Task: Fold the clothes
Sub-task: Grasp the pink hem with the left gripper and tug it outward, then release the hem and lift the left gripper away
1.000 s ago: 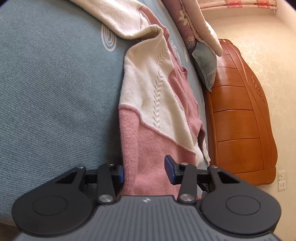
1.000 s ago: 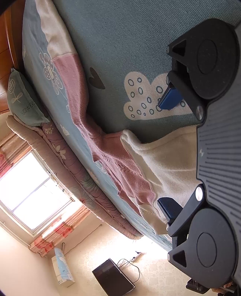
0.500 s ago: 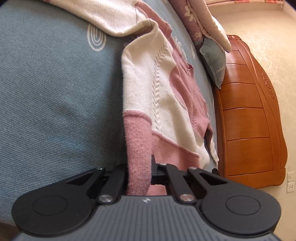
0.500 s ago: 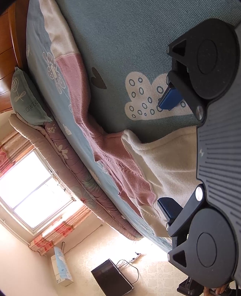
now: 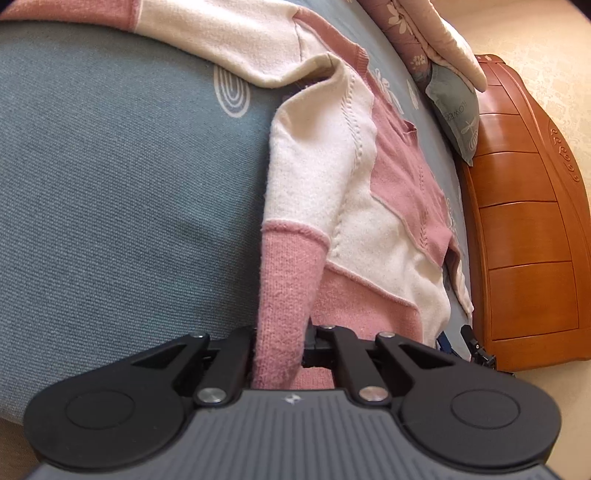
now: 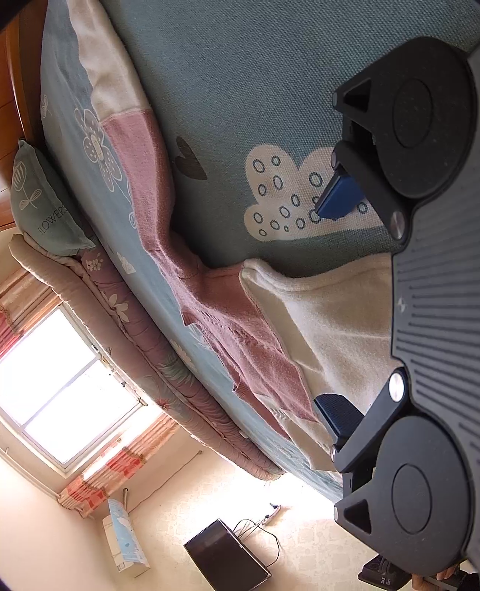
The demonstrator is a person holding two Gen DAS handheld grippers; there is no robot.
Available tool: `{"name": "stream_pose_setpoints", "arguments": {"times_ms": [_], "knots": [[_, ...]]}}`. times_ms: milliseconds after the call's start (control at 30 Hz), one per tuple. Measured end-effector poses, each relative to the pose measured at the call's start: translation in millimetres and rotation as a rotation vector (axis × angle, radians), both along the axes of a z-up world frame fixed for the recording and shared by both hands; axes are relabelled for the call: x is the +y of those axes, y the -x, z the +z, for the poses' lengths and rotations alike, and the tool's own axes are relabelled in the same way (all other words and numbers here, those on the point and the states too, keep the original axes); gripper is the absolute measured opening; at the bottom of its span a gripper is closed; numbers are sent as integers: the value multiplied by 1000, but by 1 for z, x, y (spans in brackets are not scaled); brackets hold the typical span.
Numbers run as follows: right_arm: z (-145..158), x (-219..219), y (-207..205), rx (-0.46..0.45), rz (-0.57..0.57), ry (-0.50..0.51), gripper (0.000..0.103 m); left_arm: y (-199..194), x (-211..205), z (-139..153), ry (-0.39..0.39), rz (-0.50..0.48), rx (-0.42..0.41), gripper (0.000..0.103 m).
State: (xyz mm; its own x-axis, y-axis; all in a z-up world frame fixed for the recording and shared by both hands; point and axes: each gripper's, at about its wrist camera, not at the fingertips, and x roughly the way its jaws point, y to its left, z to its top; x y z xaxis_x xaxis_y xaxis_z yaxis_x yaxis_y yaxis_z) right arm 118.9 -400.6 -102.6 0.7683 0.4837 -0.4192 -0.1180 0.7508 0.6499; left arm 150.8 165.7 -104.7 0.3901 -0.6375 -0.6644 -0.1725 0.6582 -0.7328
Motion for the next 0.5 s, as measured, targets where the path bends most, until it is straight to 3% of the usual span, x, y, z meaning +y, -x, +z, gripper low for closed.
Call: {"name": "stream_pose_setpoints", "arguments": {"times_ms": [200,267,333,400,500], "knots": [[5,-1,2,134,120,-142,103,10,7,-2,-34,5,-9,10],[7,2,9,172,147,-132,103,13,4,9,-113,-27,-37,13],[12,4,19,196,158,-115,103,17,-2,25,-242,-65,-73,22],[20,5,29,209,146,-92,103,24,-11,44,-406,-107,-121,38],[40,9,45,188,122,29,103,38,-29,75,-653,-177,-247,42]]}}
